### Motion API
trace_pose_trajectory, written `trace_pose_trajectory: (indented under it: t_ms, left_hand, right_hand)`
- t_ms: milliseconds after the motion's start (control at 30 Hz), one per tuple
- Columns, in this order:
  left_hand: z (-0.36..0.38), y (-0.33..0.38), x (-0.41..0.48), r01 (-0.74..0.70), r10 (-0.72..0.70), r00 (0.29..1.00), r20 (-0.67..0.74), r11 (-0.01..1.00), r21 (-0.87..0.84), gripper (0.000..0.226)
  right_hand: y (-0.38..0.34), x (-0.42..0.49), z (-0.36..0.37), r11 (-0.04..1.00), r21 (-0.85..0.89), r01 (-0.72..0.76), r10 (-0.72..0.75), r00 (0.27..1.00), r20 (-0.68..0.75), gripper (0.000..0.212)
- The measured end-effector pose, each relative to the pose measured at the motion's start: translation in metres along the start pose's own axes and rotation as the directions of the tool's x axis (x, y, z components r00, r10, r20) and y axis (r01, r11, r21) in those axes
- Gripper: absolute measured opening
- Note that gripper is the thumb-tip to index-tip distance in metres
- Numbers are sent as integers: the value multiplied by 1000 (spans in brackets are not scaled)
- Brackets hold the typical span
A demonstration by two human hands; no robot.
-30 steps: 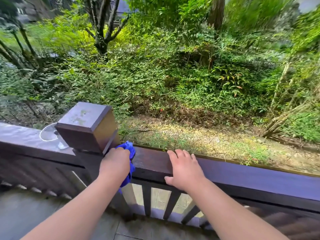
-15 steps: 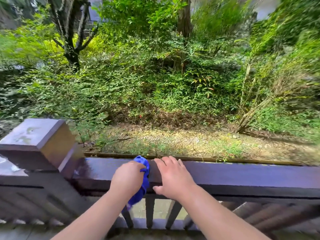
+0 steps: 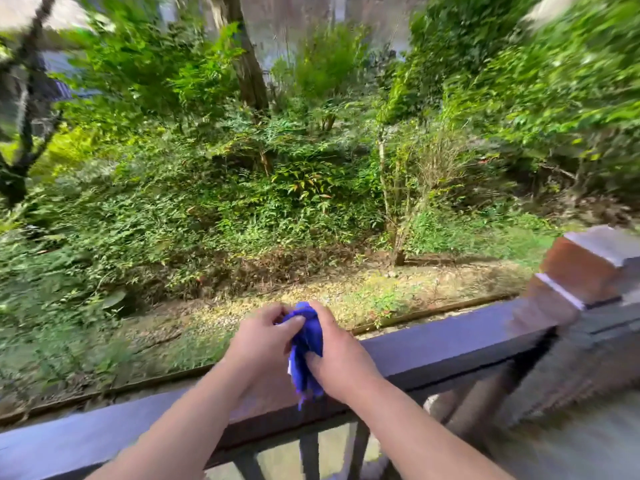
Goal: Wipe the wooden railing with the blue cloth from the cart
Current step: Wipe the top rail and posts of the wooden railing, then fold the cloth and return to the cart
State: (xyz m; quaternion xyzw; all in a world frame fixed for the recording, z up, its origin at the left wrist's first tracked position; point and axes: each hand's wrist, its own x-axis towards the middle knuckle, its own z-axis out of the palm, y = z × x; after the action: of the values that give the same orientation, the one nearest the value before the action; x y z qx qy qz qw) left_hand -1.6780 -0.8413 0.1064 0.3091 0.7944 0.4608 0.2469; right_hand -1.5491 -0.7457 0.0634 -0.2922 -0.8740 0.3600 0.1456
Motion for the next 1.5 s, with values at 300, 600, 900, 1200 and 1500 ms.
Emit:
trace_pose_trajectory:
  t_ms: [300,600,900,1200,1500]
  left_hand:
    - [185,135,39,-292,253,942,219,942,166,33]
    - [365,222,29,-701,451,694,561,599,386,37]
    - [514,284,4,-805,541,360,760,592,-40,28]
    - [639,342,-58,-722,590,33,807,573,-389,26]
    - [740,384,-138,-692,481,-180,858,559,-458,26]
  right_hand:
    - [144,-31,-196,915,291,-278,378,842,-385,33]
    - [242,-105,-311,867,352,-354,499,630,-595,25]
    - [301,-191,-382,778,410,-476,604,386,-697,22]
    - [340,-291,-422,548,510,-663,655,-39,-755,25]
    - [387,-372,-473,480,659,-579,619,-310,-722,13]
